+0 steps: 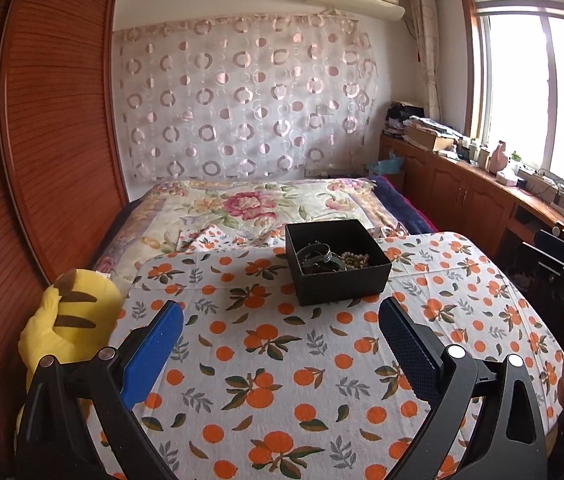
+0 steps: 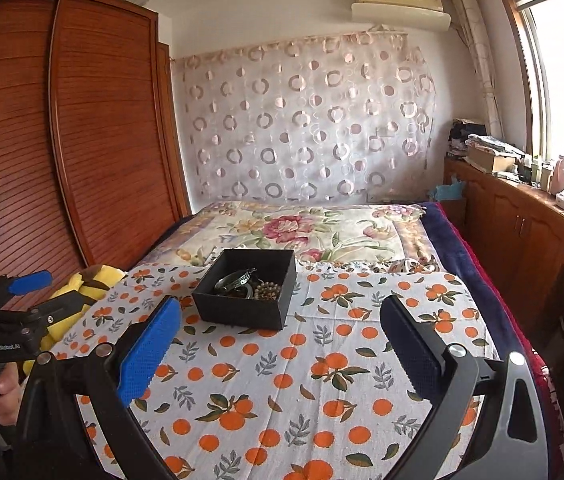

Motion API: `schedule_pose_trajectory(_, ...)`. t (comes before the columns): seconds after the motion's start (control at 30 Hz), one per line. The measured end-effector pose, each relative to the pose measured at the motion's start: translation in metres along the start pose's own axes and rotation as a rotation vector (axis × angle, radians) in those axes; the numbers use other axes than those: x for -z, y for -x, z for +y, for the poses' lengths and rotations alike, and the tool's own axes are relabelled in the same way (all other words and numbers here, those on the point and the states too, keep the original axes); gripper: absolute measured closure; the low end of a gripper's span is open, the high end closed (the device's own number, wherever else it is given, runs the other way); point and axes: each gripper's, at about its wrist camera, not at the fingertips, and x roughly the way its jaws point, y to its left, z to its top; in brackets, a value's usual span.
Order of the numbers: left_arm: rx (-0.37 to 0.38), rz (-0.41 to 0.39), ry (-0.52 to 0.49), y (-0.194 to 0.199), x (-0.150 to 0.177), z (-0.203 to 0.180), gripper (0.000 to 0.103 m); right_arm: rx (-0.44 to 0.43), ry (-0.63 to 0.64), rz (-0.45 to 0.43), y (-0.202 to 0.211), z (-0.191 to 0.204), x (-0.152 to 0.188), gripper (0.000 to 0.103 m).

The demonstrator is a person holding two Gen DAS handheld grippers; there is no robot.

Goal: Organize jewelry

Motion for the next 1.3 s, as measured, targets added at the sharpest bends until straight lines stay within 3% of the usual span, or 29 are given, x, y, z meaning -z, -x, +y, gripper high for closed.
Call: schedule_pose_trajectory(1.3, -0.010, -0.019, -0.004, 0.0082, -0.0042, -0.0056, 0.008, -0.001, -0.006, 0.006, -0.0027, 0.0012, 0.0060, 0.003)
